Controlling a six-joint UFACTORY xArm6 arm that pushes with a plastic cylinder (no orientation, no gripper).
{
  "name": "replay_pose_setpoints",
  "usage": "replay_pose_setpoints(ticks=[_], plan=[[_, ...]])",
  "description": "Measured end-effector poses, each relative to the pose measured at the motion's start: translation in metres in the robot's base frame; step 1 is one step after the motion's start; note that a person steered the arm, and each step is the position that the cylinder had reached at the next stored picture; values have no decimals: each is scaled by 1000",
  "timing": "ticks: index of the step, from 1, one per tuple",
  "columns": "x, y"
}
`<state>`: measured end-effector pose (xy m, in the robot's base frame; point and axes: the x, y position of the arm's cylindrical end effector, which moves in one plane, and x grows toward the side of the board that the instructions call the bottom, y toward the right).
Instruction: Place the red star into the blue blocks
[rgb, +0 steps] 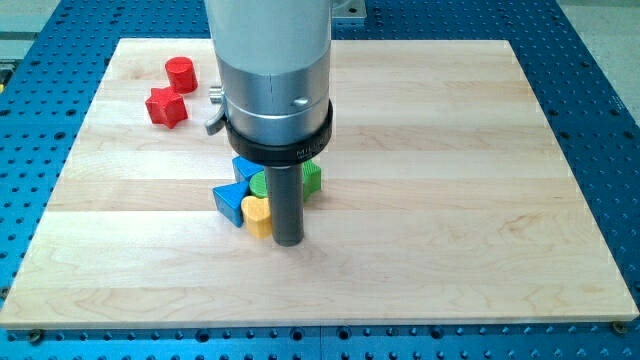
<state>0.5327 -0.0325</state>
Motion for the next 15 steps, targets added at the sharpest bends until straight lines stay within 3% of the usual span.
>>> replay_pose_setpoints(ticks=[1,3,5,7,8,9,11,12,13,15], plan=[[-2,0],[36,-13],[24,-126],[-123,-264],[-204,-262],[-216,-230],[-164,-139],[-193,-145],[-190,-116],[-124,-116]])
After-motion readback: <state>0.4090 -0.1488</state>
